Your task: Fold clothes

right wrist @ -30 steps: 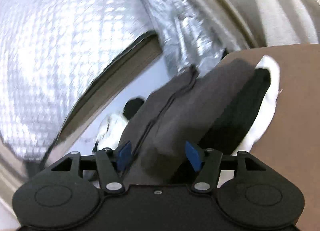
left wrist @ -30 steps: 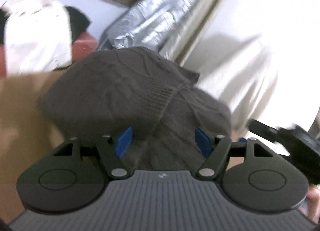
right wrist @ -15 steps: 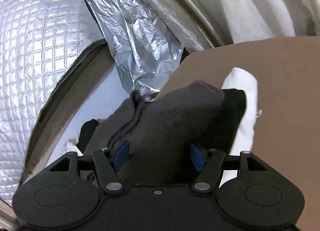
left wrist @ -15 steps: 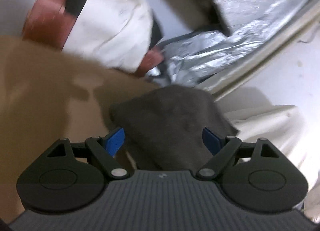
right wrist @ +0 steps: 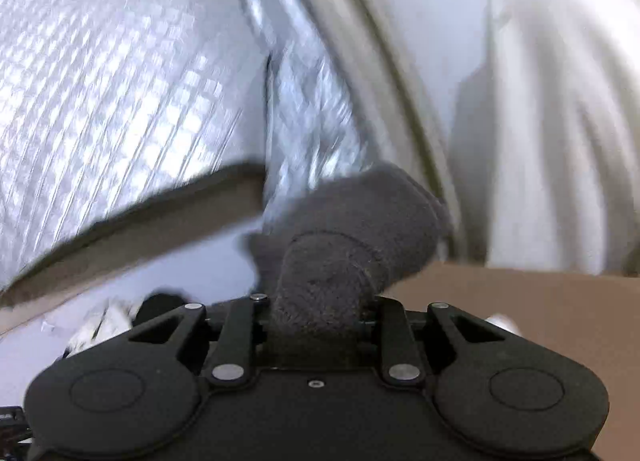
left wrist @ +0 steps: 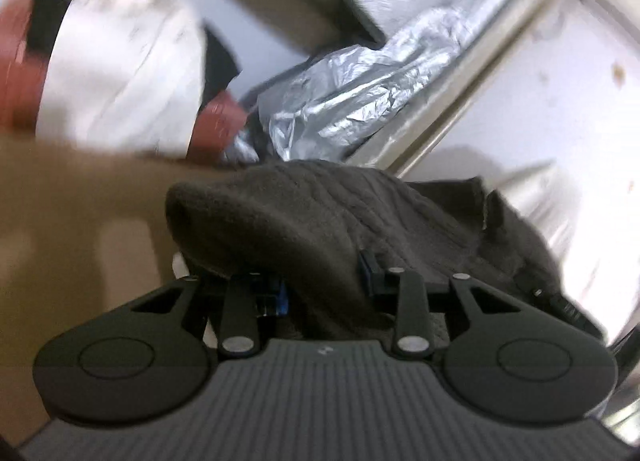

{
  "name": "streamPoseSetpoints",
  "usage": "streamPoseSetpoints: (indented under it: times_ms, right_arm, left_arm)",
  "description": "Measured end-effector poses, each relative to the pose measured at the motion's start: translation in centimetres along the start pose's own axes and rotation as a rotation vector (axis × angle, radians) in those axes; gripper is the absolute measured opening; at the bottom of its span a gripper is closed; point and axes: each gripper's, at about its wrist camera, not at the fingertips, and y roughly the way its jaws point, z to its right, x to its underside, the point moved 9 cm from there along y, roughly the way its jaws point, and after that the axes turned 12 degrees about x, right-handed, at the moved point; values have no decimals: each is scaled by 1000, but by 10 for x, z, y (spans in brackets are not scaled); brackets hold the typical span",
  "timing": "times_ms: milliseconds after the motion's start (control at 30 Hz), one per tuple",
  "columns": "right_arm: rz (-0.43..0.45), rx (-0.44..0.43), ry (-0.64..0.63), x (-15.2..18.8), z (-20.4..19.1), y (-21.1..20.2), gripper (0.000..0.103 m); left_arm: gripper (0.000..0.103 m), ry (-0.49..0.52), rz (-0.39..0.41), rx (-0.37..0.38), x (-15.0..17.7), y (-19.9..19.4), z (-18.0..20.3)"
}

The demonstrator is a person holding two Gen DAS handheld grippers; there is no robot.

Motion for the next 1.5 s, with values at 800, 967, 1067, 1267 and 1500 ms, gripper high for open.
streamPoseSetpoints:
  times_ms: [800,967,1067,1267,1500]
  right_arm:
    - [-167,56,35,26,26,-121,81]
    - [-221,9,-18,27,-1,-161,81]
    - [-246,25,-92,29,-12,-193,81]
    - [-255,33,-151,41,-19,-251,81]
    - [-274,32,-182,58,-33,-319,81]
  left_arm:
    - [90,214,-207,-230,14,-71,80]
    - [103,276,-168,-209,16,-121,133]
    - [103,259,-202,-211,38,-138,147]
    - [103,285,-279,-199,79,-157,173]
    - [103,382,-316,-182,104,-200,209]
